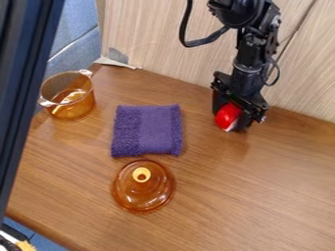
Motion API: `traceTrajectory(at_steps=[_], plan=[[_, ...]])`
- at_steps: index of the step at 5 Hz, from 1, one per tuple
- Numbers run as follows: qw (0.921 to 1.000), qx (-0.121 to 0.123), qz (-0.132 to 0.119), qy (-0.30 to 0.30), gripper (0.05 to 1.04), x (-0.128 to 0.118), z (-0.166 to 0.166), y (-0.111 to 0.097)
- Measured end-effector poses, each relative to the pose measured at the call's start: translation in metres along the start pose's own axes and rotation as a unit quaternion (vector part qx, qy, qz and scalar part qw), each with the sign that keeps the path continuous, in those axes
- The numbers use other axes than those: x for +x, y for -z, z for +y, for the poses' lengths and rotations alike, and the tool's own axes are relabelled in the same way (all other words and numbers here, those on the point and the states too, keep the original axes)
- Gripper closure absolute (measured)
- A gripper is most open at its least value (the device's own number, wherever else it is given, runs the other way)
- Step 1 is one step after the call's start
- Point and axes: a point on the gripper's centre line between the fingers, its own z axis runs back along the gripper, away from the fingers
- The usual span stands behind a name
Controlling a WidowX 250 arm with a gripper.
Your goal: Takes the red object and places it on top of the table
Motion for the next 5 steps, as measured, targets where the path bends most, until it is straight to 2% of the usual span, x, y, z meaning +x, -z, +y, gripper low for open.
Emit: traceTrajectory(at_steps=[1,2,4,5], plan=[[1.0,-0.001,0.002,-0.003,0.073,-0.003,-0.001,0.002],[1.0,0.002,0.001,-0.002,0.077,-0.006,0.0,-0.001],[0.9982,0.015,-0.058,-0.009,0.083,-0.01,0.007,-0.048],[0.998,0.015,-0.061,-0.01,0.083,-0.01,0.008,-0.051]])
